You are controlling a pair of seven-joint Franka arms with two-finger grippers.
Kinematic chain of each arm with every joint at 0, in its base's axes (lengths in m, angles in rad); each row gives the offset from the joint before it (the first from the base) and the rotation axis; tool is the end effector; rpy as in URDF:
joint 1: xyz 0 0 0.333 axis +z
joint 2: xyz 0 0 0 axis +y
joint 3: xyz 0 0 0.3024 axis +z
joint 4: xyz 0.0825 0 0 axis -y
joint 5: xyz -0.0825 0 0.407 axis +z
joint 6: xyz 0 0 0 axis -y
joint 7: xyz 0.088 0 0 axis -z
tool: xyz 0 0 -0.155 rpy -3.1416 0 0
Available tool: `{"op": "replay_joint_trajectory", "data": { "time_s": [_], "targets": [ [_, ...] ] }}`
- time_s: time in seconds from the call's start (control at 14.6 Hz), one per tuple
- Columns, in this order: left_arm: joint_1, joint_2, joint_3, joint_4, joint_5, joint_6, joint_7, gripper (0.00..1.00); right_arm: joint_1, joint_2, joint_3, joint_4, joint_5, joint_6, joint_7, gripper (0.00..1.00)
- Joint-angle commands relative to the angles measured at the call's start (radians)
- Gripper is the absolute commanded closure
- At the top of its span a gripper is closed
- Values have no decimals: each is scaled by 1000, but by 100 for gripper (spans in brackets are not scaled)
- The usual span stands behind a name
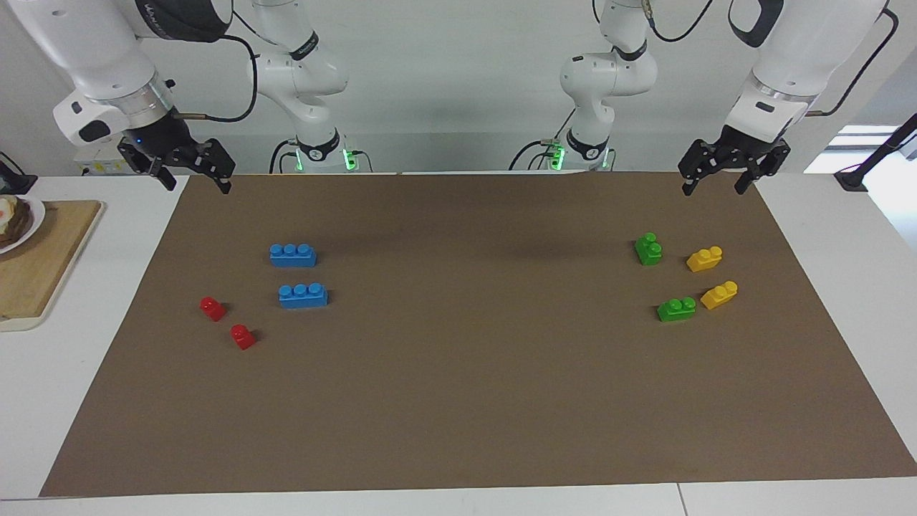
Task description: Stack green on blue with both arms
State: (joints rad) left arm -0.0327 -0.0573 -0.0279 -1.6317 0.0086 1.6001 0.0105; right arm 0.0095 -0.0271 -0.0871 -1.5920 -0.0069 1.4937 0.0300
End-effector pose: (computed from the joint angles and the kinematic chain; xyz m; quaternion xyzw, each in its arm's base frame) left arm 0.5633 -0.0332 0.5680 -0.9993 0.0356 -0.0130 0.0048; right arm 0.5558 -0.0449 0.5615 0.9979 -0.0538 -0.0357 0.0014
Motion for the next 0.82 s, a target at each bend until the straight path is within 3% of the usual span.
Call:
{"op": "replay_joint_trajectory", "data": {
  "time_s": [0.0, 0.55, 0.75],
  "targets": [
    [4, -19, -3, -22, 16, 9, -6, 0, -2, -30, 1, -32, -5, 7, -18, 0],
    [4, -19, -3, -22, 16, 9, -6, 0, 1, -28, -2, -31, -5, 11, 1, 0],
    [4, -19, -3, -22, 16, 9, -6, 0, -2, -27, 0, -31, -5, 25, 184, 0]
  ]
}}
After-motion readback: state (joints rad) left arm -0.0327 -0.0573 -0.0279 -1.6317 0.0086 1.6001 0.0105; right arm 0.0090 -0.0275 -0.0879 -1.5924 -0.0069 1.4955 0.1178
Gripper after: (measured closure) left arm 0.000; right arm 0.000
